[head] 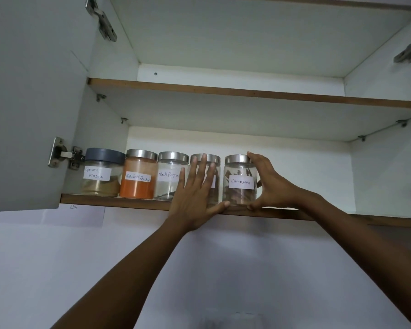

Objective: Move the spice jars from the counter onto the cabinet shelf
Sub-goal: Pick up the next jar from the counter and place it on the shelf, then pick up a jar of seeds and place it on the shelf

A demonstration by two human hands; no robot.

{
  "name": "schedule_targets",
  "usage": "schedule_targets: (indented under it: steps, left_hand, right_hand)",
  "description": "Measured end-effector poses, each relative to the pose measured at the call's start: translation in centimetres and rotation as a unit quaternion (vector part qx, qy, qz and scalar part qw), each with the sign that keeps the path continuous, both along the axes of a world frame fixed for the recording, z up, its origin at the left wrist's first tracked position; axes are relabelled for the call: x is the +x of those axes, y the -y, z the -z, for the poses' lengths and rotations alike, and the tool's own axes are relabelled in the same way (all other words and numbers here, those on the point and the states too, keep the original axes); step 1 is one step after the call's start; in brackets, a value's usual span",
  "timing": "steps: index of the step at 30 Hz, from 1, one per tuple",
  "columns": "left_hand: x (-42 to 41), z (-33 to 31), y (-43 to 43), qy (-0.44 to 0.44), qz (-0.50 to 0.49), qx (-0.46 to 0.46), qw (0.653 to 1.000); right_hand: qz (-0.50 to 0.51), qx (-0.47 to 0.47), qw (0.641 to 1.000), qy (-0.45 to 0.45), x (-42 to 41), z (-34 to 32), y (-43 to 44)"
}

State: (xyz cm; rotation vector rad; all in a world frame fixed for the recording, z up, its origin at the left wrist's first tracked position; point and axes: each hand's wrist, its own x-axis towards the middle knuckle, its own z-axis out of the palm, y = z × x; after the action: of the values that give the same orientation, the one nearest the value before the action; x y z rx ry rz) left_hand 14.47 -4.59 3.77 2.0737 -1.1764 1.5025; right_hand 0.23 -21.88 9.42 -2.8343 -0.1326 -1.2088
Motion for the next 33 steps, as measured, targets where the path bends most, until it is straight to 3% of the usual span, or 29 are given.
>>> schedule_targets:
  steps: [12, 15, 18, 22, 24, 29, 33]
  left_hand:
    - [0.7, 0.2, 0.5, 0.029, 0.004, -0.011, 1.0]
    - [0.8, 0.1, 0.3, 0.04, 0.021, -0.004, 0.999]
    - [-0.1, 0.6, -0.3, 0.057, 0.089, -0.015, 0.994]
    - [-4.4, 5.9, -0.3, 0.09, 0.248, -0.068, 0.962]
    - [-6.9, 9.6, -0.1, 0.064, 0.319, -0.086, 0.942]
    - [-12.5, 17.7, 1.1, -0.1, 0.408, -0.089, 0.903]
    - [-16.5, 24.8, 2.2, -0.216, 0.404, -0.005, 0.889]
  right_hand:
    - [-0.002, 0.069, 0.998, 0.009, 1.2, 0.9, -1.0]
    - [0.022, 0.089, 0.994, 0.066, 0.0, 2.2, -1.9]
    - [0.042, 0.076, 0.986, 0.14, -2.2, 5.0, -3.7]
    - [0.026, 0.07, 0.986, 0.146, -6.2, 10.1, -5.8]
    - [0.04, 0.077, 0.987, 0.136, -8.3, 13.0, -6.7]
    - [0.069, 0.143, 0.98, 0.122, -14.1, 20.2, -6.2]
    - [0.095, 0.239, 0.963, 0.087, -19.2, 27.7, -3.5]
